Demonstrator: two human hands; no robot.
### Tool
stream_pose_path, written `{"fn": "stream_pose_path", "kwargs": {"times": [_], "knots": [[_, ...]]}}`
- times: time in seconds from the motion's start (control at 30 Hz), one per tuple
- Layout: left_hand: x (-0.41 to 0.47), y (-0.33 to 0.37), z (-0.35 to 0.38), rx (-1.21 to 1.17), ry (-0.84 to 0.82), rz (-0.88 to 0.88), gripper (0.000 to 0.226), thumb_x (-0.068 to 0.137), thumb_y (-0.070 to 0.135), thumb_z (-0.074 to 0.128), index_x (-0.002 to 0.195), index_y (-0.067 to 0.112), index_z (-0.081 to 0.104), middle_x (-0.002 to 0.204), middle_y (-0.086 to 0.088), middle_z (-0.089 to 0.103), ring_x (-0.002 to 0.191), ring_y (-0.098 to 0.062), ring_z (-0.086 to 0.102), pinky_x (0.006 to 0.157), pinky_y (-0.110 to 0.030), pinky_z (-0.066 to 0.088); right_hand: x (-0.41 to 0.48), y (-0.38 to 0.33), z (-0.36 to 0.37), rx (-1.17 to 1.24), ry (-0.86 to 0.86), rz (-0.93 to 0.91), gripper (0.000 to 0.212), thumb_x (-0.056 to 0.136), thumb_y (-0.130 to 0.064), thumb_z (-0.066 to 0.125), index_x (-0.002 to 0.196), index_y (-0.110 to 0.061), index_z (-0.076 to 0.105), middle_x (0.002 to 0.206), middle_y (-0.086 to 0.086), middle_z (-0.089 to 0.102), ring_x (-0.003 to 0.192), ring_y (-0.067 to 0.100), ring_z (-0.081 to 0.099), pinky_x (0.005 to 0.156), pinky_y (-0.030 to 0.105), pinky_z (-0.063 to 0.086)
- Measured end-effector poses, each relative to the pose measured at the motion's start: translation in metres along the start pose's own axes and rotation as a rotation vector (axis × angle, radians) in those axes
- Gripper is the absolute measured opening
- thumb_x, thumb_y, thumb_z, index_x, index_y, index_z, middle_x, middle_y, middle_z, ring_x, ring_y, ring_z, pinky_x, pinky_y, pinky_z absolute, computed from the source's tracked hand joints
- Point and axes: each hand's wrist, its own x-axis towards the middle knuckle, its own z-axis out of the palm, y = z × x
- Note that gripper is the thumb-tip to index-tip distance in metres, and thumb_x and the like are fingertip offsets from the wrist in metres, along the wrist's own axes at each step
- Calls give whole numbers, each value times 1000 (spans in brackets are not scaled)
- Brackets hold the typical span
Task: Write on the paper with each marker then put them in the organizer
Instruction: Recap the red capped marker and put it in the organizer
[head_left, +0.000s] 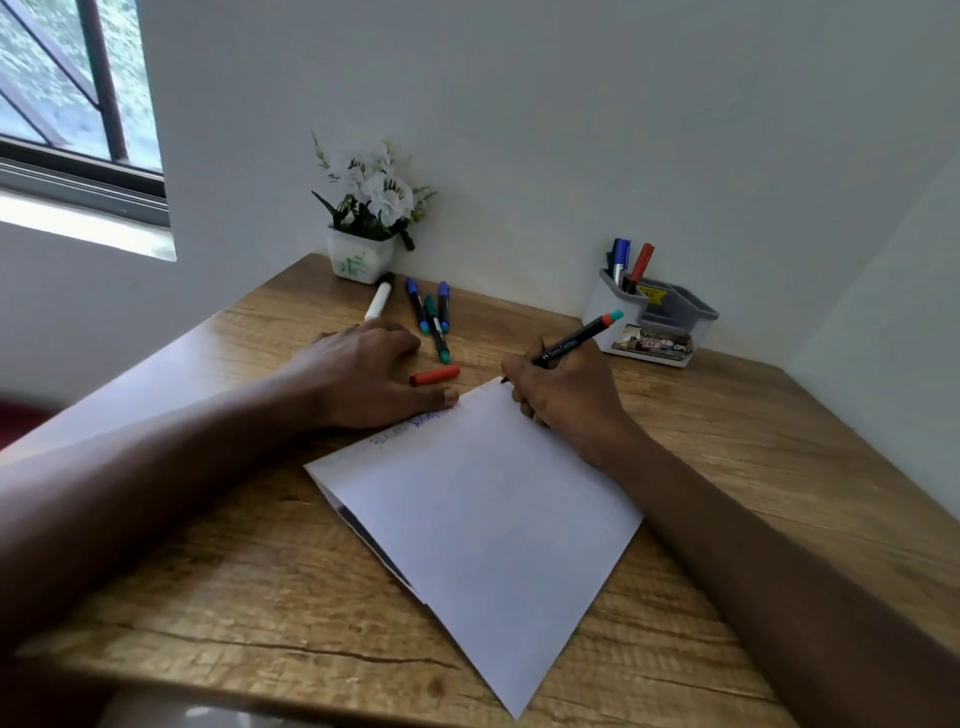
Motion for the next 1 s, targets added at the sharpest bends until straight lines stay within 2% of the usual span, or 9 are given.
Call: {"fn": "stream_pose_path", "kwargs": {"times": [0.1, 0.3, 0.67, 0.87, 1.0], "knots": [[1, 0, 0, -1, -6, -4, 89, 79, 83, 50, 148, 26, 43, 157, 0, 40, 138, -21, 43, 110, -44, 40, 1, 0, 2, -32, 7, -18, 16, 82, -15, 74, 71, -8, 65, 55, 2, 65, 43, 10, 57, 46, 23, 47], [1, 0, 0, 0, -11, -2, 89, 81, 81, 50, 149, 26, 42, 158, 0, 38, 141, -21, 40, 113, -46, 37, 1, -1, 0, 27, 0, 23, 21, 84, -13, 73, 69, -10, 59, 52, 3, 63, 40, 12, 54, 40, 22, 43], [-2, 3, -2, -4, -19, 4, 88, 82, 79, 49, 151, 25, 41, 160, 0, 36, 143, -22, 38, 114, -46, 36, 1, -2, 2, -38, 34, 14, 16, 83, -17, 74, 75, -7, 64, 56, 4, 66, 43, 10, 57, 43, 22, 46], [-2, 2, -2, -10, -3, 22, 87, 83, 79, 49, 150, 24, 42, 160, 0, 36, 142, -22, 39, 114, -45, 36, 0, -1, 4, -31, 47, 30, 17, 82, -15, 74, 71, -9, 63, 55, 3, 66, 41, 10, 57, 43, 21, 44], [-3, 0, -2, -29, 36, 48, 80, 84, 76, 52, 146, 26, 48, 154, 2, 45, 137, -20, 45, 109, -42, 41, 1, -2, 2, 129, 82, 116, 12, 86, -14, 71, 82, -3, 70, 61, 6, 71, 48, 12, 62, 45, 22, 48]]}}
